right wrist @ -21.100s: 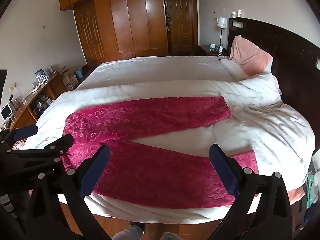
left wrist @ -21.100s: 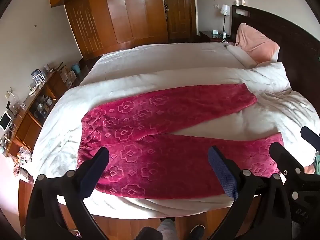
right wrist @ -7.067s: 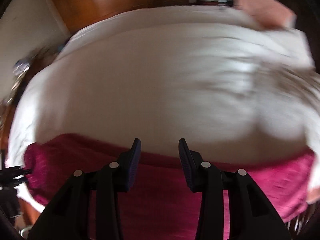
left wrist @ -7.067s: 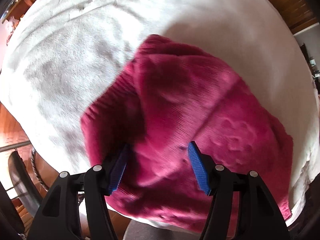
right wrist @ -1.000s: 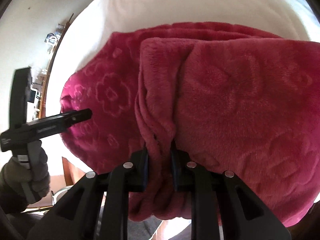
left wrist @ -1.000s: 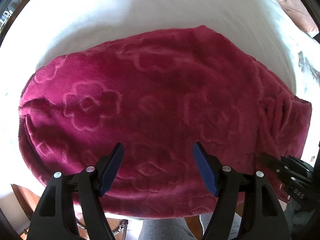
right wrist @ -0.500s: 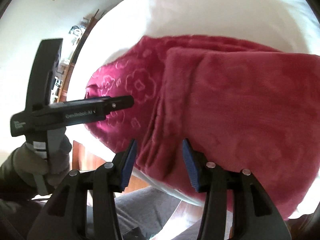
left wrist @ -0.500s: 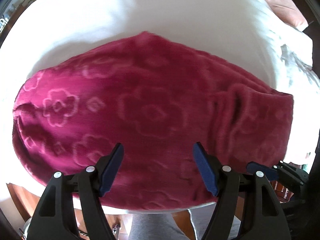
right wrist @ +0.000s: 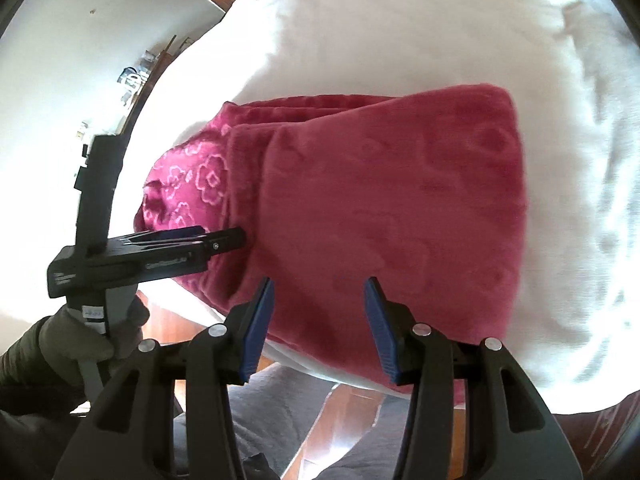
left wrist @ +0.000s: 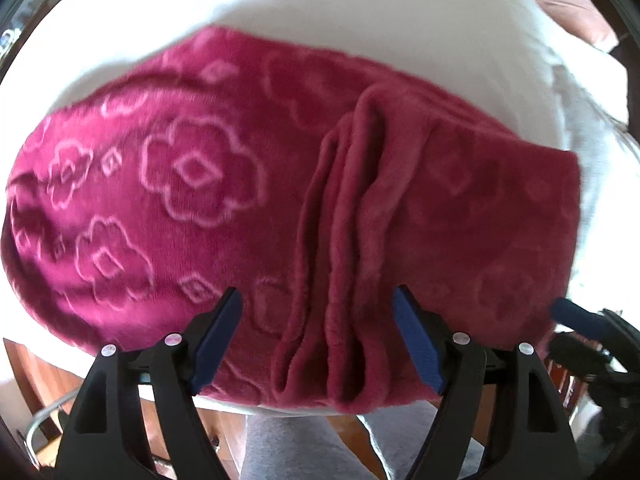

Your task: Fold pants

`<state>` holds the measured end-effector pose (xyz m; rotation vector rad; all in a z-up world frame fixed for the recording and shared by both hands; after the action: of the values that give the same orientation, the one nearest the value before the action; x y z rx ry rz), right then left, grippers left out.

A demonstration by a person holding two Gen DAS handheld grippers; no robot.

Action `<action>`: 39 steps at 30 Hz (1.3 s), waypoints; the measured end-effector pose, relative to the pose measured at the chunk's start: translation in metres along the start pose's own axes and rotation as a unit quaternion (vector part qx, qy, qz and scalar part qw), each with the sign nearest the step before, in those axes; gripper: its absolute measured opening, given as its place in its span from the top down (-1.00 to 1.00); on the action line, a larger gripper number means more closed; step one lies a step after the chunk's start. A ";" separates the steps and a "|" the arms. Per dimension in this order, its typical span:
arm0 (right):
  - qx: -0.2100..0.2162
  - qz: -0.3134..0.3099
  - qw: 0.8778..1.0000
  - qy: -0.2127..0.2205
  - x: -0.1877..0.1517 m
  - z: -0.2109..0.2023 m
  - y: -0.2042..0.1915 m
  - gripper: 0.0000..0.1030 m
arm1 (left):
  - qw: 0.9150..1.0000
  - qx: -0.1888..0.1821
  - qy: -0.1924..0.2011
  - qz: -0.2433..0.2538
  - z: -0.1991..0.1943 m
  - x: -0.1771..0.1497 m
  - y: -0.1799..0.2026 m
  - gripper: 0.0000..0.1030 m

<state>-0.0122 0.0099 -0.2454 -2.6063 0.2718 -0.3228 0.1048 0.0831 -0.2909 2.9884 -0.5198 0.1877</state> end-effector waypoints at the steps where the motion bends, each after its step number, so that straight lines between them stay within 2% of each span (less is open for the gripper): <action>1: -0.005 -0.003 1.000 -0.001 -0.001 -0.002 0.004 0.07 | 1.000 0.007 -0.003 -0.008 0.006 -0.004 0.001 -0.49; 6: -0.026 -0.009 1.000 -0.001 -0.002 -0.006 0.021 0.07 | 0.999 0.018 0.001 -0.043 0.024 -0.027 -0.014 -0.65; 14: -0.043 -0.009 0.999 0.004 0.000 -0.011 0.038 0.07 | 0.998 0.025 0.018 -0.061 0.047 -0.057 -0.024 -0.68; 22: -0.038 0.005 0.999 0.005 -0.005 -0.016 0.050 0.07 | 0.997 0.021 0.018 -0.071 0.037 -0.071 -0.037 -0.68; 28: -0.036 0.008 0.999 0.011 -0.005 -0.012 0.042 0.07 | 0.996 0.003 0.026 -0.084 0.016 -0.072 -0.058 -0.68; 35: -0.041 0.013 0.999 0.031 0.005 -0.008 0.016 0.07 | 0.990 0.002 0.056 -0.129 -0.011 -0.075 -0.126 -0.65; 39: -0.044 0.012 0.998 0.036 0.013 0.003 -0.012 0.07 | 0.982 0.012 0.073 -0.174 -0.028 -0.086 -0.193 -0.65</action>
<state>0.0023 0.0182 -0.2393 -2.6788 0.3477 -0.4051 0.0878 0.2954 -0.2903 2.9941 0.0238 0.3787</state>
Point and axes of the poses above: each gripper's, at about its wrist camera, not at the fingertips, and z roughly the way its jaws point, y to its right, x to its top, the point moved 2 cm from there along z, roughly the way its jaws point, and after that the axes turned 8 degrees about z, right-handed, at the moved point
